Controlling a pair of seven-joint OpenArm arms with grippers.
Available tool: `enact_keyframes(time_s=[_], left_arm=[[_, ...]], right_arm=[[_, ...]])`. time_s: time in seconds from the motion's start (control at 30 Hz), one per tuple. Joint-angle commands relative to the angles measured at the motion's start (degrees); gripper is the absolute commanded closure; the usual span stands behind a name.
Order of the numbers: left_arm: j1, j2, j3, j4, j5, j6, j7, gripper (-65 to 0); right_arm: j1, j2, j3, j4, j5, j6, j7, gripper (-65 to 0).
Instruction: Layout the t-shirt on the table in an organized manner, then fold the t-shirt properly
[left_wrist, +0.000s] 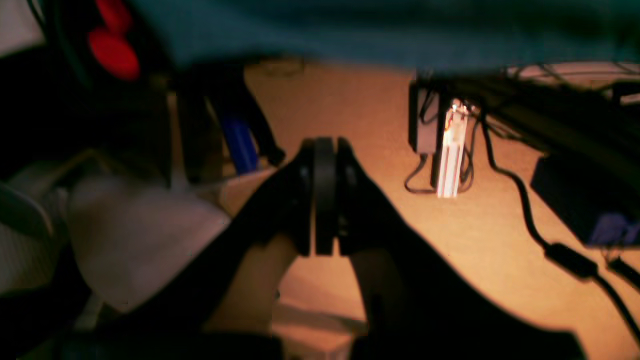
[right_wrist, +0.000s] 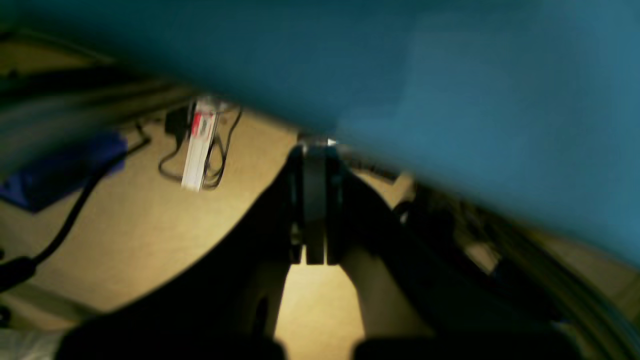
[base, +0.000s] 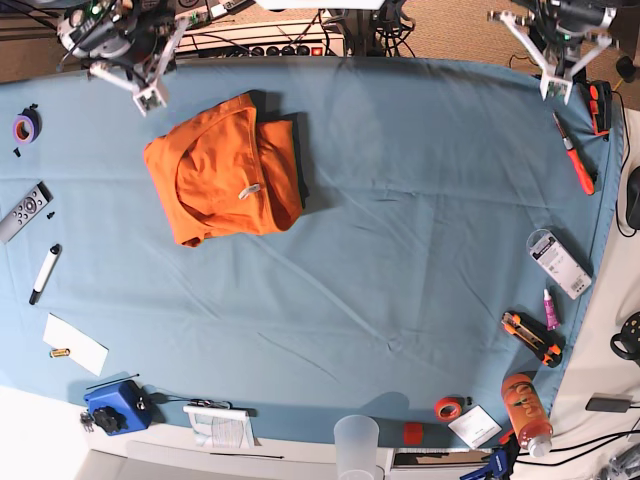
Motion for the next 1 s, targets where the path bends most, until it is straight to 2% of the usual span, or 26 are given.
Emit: enact_keyframes(time_s=[0.0,0.1,0.2,0.37,0.5,0.73,0.83,0.97], left_arm=[[1.6,-0.4,-0.2,0.1,-0.9,0.0,-0.4,0.0],[4.3,-0.4,-0.2,-2.2,-4.2,-0.1,-0.8,0.0],[7.0,-0.4,-0.2,-5.8,-5.7,0.0,-3.6,0.0],[7.8,-0.3,-0.2,-15.5,-5.7,-0.2,-5.9,0.0],[6.0,-0.3,-0.2,-25.2,-6.8,-0.3,-8.0,0.0],[-3.5,-0.3,-0.2,-45.5,-7.4,-6.7,-10.7,0.0],[-8.1,-0.3,-0.2,-54.8,-7.4,-6.7,-12.9,0.0],[-13.3,-0.3,-0.2,-66.4,-5.8,-6.7,-19.3,0.0]], right_arm=[[-1.9,0.5,0.3,1.0,0.2,0.3,1.3,0.0],[-6.2,0.5,0.3,1.0,0.2,1.2,2.3,0.0],[-9.5,0.5,0.3,-0.2,-0.1,1.2,2.3,0.0],[-9.4,0.5,0.2,-12.2,-1.5,2.1,3.8,0.0],[-5.2,0.5,0.2,-25.4,-1.5,3.8,4.0,0.0],[6.0,0.8,-0.7,-50.5,-1.5,7.6,4.2,0.0],[10.4,2.5,-4.5,-61.0,-2.7,7.7,6.2,0.0],[15.9,4.8,-13.9,-72.3,-9.0,7.3,11.7,0.0]])
